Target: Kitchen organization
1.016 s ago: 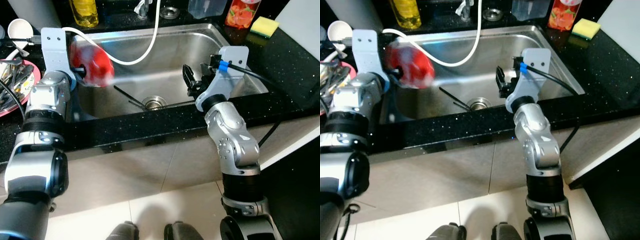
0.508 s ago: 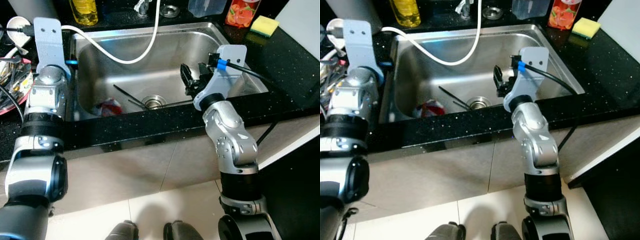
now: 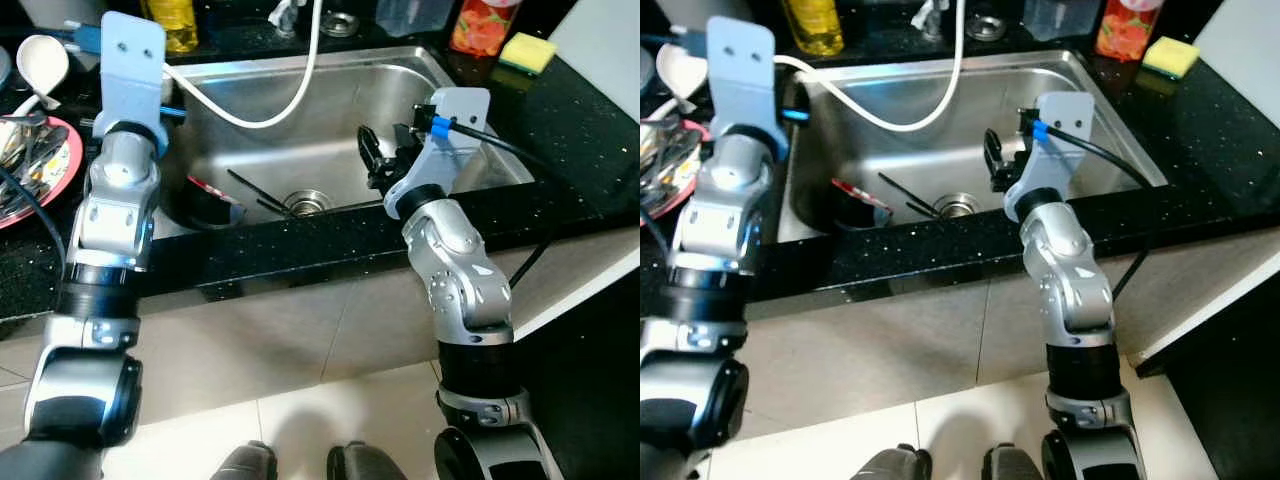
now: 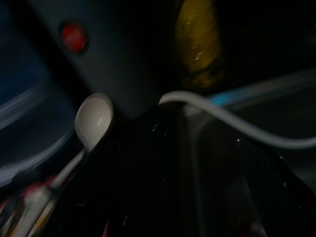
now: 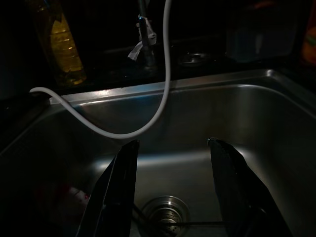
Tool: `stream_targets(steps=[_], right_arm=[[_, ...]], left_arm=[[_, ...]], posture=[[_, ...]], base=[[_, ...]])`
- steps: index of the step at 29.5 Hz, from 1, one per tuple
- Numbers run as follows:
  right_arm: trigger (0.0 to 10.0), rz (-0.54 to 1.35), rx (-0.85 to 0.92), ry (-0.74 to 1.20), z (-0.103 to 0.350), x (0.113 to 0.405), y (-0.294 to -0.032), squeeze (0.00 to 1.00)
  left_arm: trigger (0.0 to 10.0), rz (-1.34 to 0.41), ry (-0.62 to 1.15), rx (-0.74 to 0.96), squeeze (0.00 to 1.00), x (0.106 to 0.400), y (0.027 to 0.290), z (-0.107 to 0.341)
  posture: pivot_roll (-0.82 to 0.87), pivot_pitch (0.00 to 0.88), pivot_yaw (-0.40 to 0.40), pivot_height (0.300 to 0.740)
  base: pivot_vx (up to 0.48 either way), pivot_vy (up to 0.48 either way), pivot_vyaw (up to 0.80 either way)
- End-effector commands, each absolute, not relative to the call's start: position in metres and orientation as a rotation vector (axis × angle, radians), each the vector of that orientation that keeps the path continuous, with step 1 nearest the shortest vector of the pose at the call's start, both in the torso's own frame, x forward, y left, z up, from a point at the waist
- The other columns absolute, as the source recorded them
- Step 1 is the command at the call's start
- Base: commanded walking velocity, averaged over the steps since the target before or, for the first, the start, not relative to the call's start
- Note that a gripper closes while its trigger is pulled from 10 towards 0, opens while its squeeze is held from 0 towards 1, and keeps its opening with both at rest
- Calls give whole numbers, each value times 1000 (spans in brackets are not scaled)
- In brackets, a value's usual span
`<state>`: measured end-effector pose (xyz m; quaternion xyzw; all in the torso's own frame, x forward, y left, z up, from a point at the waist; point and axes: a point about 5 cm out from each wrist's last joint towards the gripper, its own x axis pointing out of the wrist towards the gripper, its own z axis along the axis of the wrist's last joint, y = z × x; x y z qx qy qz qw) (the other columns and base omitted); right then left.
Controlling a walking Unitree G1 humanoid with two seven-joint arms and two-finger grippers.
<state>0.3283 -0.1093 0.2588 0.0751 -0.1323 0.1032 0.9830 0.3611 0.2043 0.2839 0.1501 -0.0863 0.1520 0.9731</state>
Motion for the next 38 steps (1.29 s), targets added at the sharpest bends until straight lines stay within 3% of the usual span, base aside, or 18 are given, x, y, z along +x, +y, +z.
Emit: stream_targets(steps=[1, 2, 8, 14, 16, 22, 28, 38], right_arm=[[10000, 202, 159, -275, 259, 328, -110, 0], [10000, 198, 160, -276, 259, 328, -111, 0], [10000, 191, 158, -277, 259, 332, -114, 0], [10000, 212, 164, -283, 261, 336, -108, 0], [10000, 217, 166, -283, 260, 337, -108, 0], [10000, 230, 172, -282, 261, 341, -105, 0], [10000, 244, 186, -278, 258, 338, -97, 0], [10000, 242, 211, -286, 255, 339, -94, 0]], left_arm=[[10000, 344, -143, 292, 0, 359, 208, 279], [10000, 384, -56, 226, 0, 348, 223, 273], [10000, 375, -4, 77, 0, 329, 228, 281], [10000, 390, -125, 177, 0, 308, 223, 283], [10000, 456, -94, -19, 0, 297, 227, 274], [10000, 650, -36, -285, 0, 279, 250, 259], [10000, 631, -29, -442, 0, 288, 259, 257], [10000, 529, 56, -538, 0, 298, 257, 240]], posture=[[109, 137, 4, 740], [117, 134, 2, 740], [139, 125, -9, 740], [161, 114, -19, 740], [177, 107, -24, 740], [200, 112, -39, 740], [200, 114, -26, 740], [211, 47, -7, 740]], base=[[0, 0, 0], [0, 0, 0], [0, 0, 0], [0, 0, 0], [0, 0, 0], [0, 0, 0], [0, 0, 0], [0, 0, 0]])
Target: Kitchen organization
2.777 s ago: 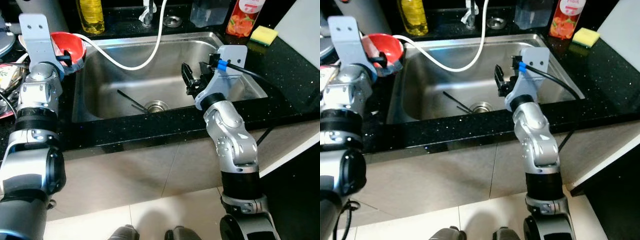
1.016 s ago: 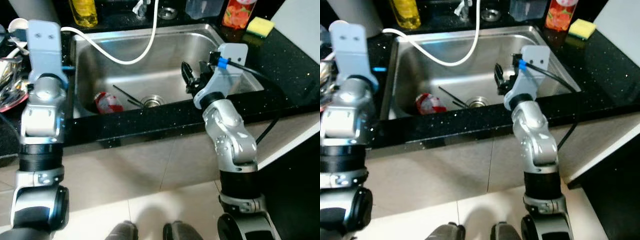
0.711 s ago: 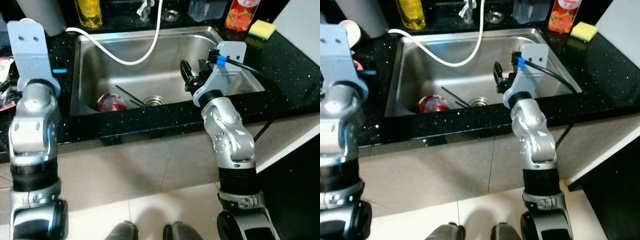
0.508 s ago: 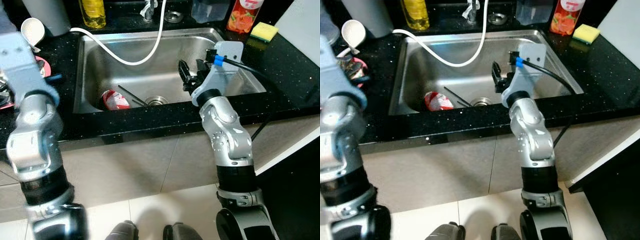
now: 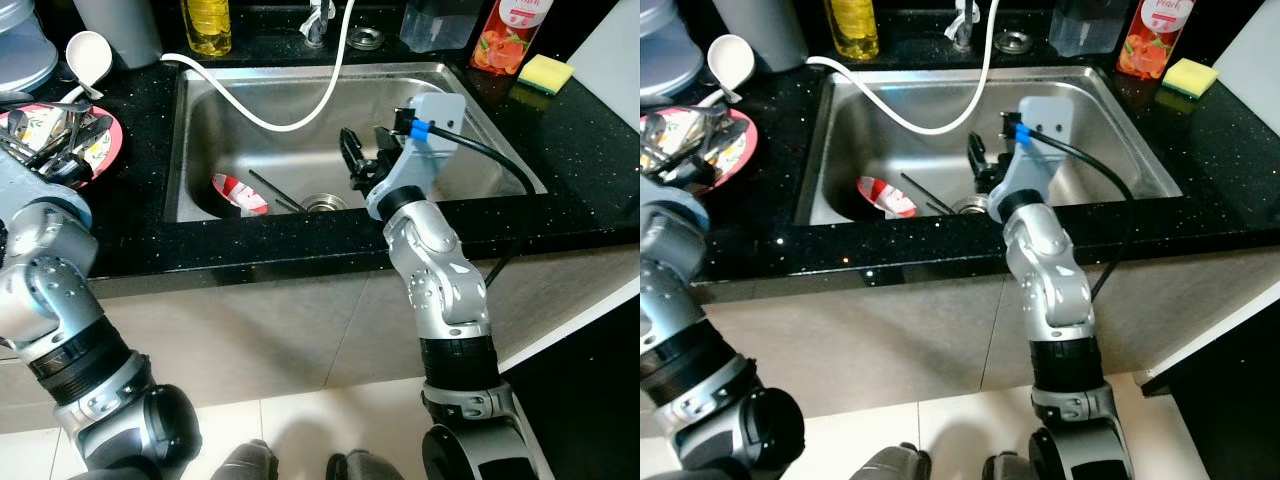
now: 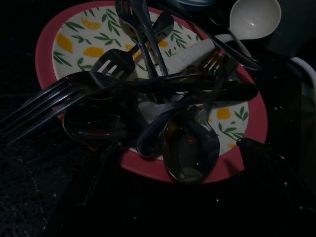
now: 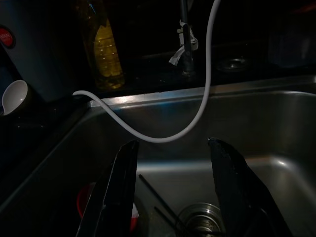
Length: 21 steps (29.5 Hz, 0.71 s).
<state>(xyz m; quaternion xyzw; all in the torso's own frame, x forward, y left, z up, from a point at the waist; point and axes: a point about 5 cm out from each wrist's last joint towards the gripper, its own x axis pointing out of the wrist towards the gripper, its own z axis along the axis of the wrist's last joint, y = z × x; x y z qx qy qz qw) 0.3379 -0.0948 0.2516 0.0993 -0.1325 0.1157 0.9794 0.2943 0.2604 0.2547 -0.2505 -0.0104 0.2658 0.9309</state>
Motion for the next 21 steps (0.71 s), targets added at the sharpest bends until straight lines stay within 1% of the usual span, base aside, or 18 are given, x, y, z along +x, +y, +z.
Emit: stream_targets(steps=[1, 6, 7, 8, 9, 11, 12, 13, 14, 16, 17, 19, 20, 21], right_arm=[[10000, 245, 209, -304, 261, 343, -94, 0], [10000, 232, 203, -318, 265, 351, -99, 0], [10000, 235, 203, -316, 265, 351, -98, 0], [10000, 244, 201, -318, 265, 350, -96, 0], [10000, 253, 199, -322, 265, 348, -95, 0], [10000, 258, 197, -324, 266, 348, -94, 0], [10000, 258, 196, -326, 265, 347, -94, 0], [10000, 258, 196, -326, 265, 347, -94, 0], [10000, 250, 200, -323, 264, 348, -95, 0], [10000, 250, 200, -323, 264, 348, -95, 0], [10000, 243, 204, -320, 264, 348, -95, 0], [10000, 243, 204, -320, 264, 348, -95, 0], [10000, 249, 204, -316, 263, 349, -93, 0], [10000, 249, 204, -316, 263, 349, -93, 0]], left_arm=[[10000, 518, 61, -539, 0, 301, 257, 240], [9922, 506, 55, -562, 0, 308, 255, 238], [9137, 503, 62, -571, 0, 309, 254, 236], [8667, 497, 76, -580, 0, 309, 254, 233], [7961, 493, 99, -576, 0, 310, 254, 229], [7961, 491, 115, -573, 0, 311, 254, 226], [6706, 489, 136, -577, 0, 313, 254, 222], [6706, 489, 136, -577, 0, 313, 254, 222], [4627, 499, 164, -575, 0, 315, 256, 217], [4627, 499, 164, -575, 0, 315, 256, 217], [3255, 509, 182, -579, 0, 318, 258, 214], [3255, 509, 182, -579, 0, 318, 258, 214], [2980, 515, 182, -539, 0, 323, 263, 219], [2980, 515, 182, -539, 0, 323, 263, 219]], posture=[[207, 44, -16, 740], [217, 35, -47, 740], [217, 34, -48, 740], [212, 34, -43, 740], [206, 32, -40, 740], [206, 32, -40, 740], [208, 33, -39, 740], [208, 33, -39, 740], [210, 37, -41, 740], [210, 37, -41, 740], [210, 45, -43, 740], [210, 45, -43, 740], [216, 54, -49, 740], [216, 54, -49, 740]], base=[[0, 0, 0], [0, 0, 0], [0, 0, 0], [0, 0, 0], [0, 0, 0], [0, 0, 0], [0, 0, 0], [0, 0, 0], [0, 0, 0], [0, 0, 0], [0, 0, 0], [0, 0, 0], [0, 0, 0], [0, 0, 0]])
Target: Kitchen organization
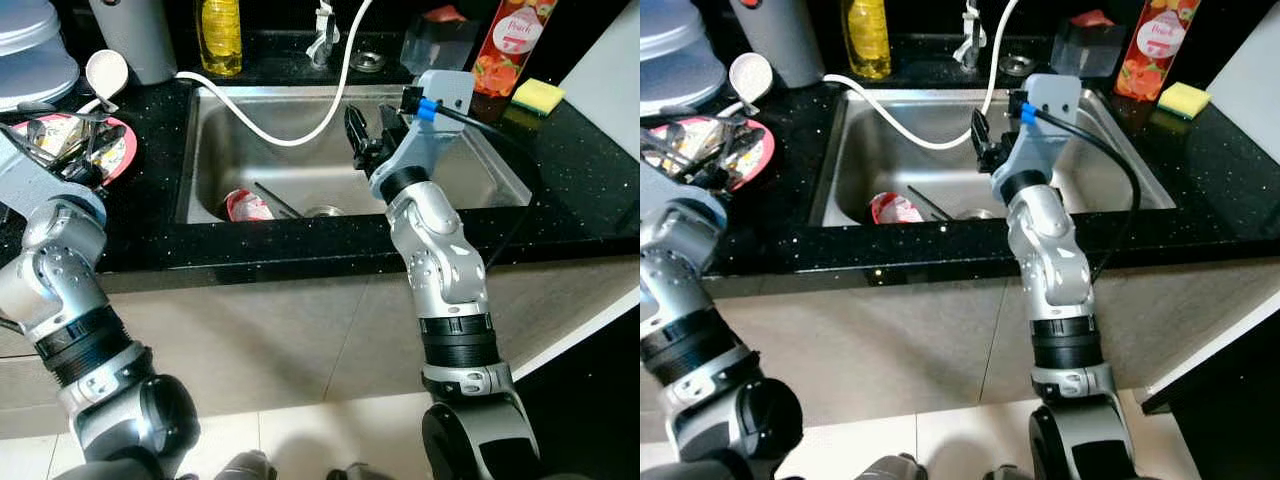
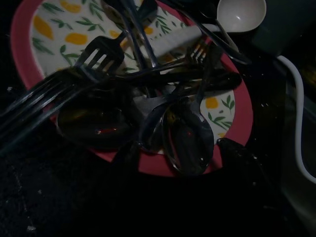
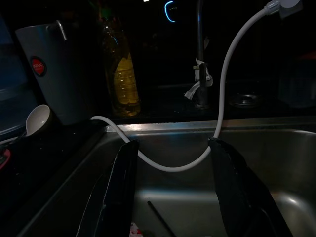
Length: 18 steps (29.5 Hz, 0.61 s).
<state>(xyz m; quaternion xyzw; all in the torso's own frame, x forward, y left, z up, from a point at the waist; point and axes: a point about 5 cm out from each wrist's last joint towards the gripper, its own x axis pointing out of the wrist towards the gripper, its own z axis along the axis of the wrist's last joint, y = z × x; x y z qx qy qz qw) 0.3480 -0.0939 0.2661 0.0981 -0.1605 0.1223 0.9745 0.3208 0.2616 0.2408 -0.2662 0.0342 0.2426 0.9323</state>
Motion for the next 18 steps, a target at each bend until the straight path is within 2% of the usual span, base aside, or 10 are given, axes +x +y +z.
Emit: stream_targets(steps=[1, 3, 5, 7, 9, 10, 11, 13, 14, 18], right_arm=[[10000, 255, 202, -315, 262, 349, -92, 0], [10000, 259, 202, -315, 262, 349, -92, 0], [10000, 261, 202, -315, 262, 350, -91, 0], [10000, 264, 203, -316, 262, 349, -91, 0], [10000, 265, 202, -317, 262, 349, -91, 0], [10000, 267, 200, -317, 263, 350, -91, 0], [10000, 267, 196, -317, 263, 350, -92, 0], [10000, 268, 194, -317, 263, 350, -92, 0], [10000, 268, 192, -317, 262, 350, -93, 0], [10000, 261, 188, -321, 263, 352, -96, 0]], left_arm=[[2980, 517, 179, -513, 0, 324, 265, 222], [3608, 534, 182, -444, 0, 325, 269, 225], [3608, 548, 186, -398, 0, 325, 272, 226], [4824, 564, 177, -317, 0, 326, 272, 229], [4941, 561, 169, -303, 0, 326, 270, 230], [4157, 545, 165, -296, 0, 327, 266, 231], [1961, 530, 167, -301, 0, 327, 262, 230], [1961, 521, 171, -307, 0, 328, 259, 229], [0, 517, 175, -318, 0, 328, 258, 227], [0, 517, 137, -277, 0, 328, 256, 230]], posture=[[216, 54, -49, 740], [216, 45, -50, 740], [215, 43, -50, 740], [212, 35, -54, 740], [213, 34, -56, 740], [214, 32, -59, 740], [214, 32, -59, 740], [214, 32, -59, 740], [210, 29, -60, 740], [225, 19, -65, 740]], base=[[0, 0, 0], [0, 0, 0], [0, 0, 0], [0, 0, 0], [0, 0, 0], [0, 0, 0], [0, 0, 0], [0, 0, 0], [0, 0, 0], [0, 0, 0]])
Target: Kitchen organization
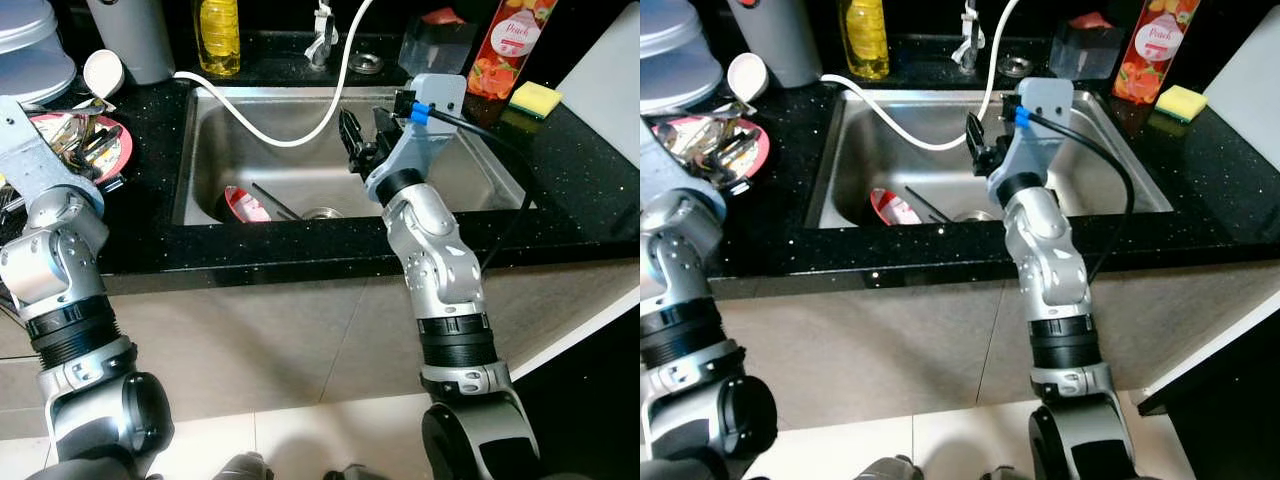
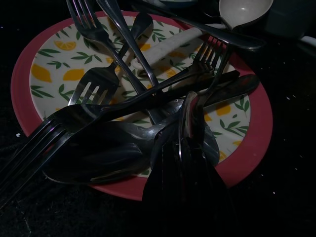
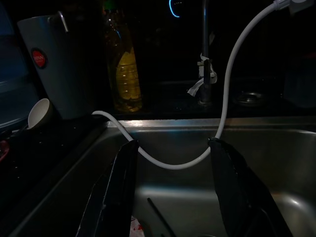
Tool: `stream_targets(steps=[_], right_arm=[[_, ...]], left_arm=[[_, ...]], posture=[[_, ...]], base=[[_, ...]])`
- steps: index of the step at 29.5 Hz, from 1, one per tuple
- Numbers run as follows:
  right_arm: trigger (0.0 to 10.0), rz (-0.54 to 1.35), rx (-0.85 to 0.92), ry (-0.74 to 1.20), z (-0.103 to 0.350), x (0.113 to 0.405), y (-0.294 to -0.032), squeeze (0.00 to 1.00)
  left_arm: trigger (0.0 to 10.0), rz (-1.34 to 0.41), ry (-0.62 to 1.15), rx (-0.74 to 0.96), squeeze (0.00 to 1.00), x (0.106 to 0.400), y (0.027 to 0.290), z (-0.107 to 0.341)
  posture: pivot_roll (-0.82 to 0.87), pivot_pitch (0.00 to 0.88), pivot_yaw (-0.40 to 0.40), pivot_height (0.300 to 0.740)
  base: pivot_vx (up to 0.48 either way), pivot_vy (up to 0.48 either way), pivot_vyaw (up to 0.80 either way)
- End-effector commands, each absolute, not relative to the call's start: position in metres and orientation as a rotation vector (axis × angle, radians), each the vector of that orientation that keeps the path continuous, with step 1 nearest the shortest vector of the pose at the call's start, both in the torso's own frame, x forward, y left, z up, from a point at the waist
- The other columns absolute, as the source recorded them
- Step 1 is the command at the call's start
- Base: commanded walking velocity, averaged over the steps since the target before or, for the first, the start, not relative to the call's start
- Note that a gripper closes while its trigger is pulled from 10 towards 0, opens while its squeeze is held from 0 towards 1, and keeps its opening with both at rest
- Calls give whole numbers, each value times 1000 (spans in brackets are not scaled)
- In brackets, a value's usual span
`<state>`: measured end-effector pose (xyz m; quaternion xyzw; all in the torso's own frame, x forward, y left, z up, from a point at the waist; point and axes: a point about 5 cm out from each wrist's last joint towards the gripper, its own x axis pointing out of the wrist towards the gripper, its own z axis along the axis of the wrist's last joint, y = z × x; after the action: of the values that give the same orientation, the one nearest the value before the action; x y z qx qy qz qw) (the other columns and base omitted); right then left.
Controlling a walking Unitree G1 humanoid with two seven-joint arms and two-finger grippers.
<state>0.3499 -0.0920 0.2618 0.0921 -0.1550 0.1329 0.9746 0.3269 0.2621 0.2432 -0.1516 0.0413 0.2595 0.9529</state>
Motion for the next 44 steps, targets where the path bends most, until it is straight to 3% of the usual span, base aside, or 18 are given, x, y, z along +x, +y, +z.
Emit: stream_targets(steps=[1, 4, 5, 6, 7, 17, 25, 29, 35, 36, 37, 41, 44], right_arm=[[10000, 259, 188, -322, 263, 352, -97, 0], [10000, 257, 188, -321, 263, 353, -98, 0], [10000, 257, 192, -319, 263, 355, -97, 0], [10000, 270, 196, -315, 263, 355, -92, 0], [10000, 295, 199, -314, 263, 355, -85, 0], [10000, 280, 209, -315, 261, 355, -87, 0], [10000, 253, 212, -329, 262, 356, -91, 0], [10000, 221, 201, -330, 260, 356, -101, 0], [10000, 211, 206, -331, 258, 355, -101, 0], [10000, 211, 206, -335, 259, 354, -101, 0], [10000, 203, 207, -343, 260, 353, -101, 0], [10000, 181, 208, -347, 260, 351, -106, 0], [10000, 152, 207, -330, 252, 348, -113, 0]], left_arm=[[0, 513, 120, -252, 0, 328, 254, 232], [0, 502, 70, -210, 0, 327, 252, 240], [431, 483, 17, -166, 0, 326, 249, 248], [10000, 466, -59, -114, 0, 322, 245, 259], [10000, 425, -147, -63, 0, 317, 236, 271], [10000, 174, -194, -23, 0, 311, 212, 280], [10000, 64, -22, 167, 0, 321, 206, 251], [10000, -58, 134, 42, 0, 330, 180, 211], [10000, -77, 187, 37, 24, 331, 177, 192], [10000, -98, 197, 37, 655, 330, 175, 188], [10000, -119, 210, 33, 1000, 329, 174, 183], [10000, -126, 180, 33, 1000, 331, 173, 185], [10000, -137, -9, 85, 1000, 334, 169, 212]], posture=[[225, 19, -65, 740], [237, 22, -69, 740], [247, 37, -81, 740], [251, 40, -88, 740], [250, 36, -91, 740], [254, 26, -72, 740], [211, 10, -51, 740], [207, 0, -42, 740], [201, 0, -30, 740], [179, 0, -9, 740], [172, 0, -2, 740], [158, 0, 15, 740], [177, 0, 6, 740]], base=[[0, 0, 0], [0, 0, 0], [0, 0, 0], [0, 0, 0], [0, 0, 0], [0, 0, 0], [0, 0, 0], [0, 0, 0], [0, 0, 0], [0, 0, 0], [0, 0, 0], [0, 0, 0], [0, 0, 0]])
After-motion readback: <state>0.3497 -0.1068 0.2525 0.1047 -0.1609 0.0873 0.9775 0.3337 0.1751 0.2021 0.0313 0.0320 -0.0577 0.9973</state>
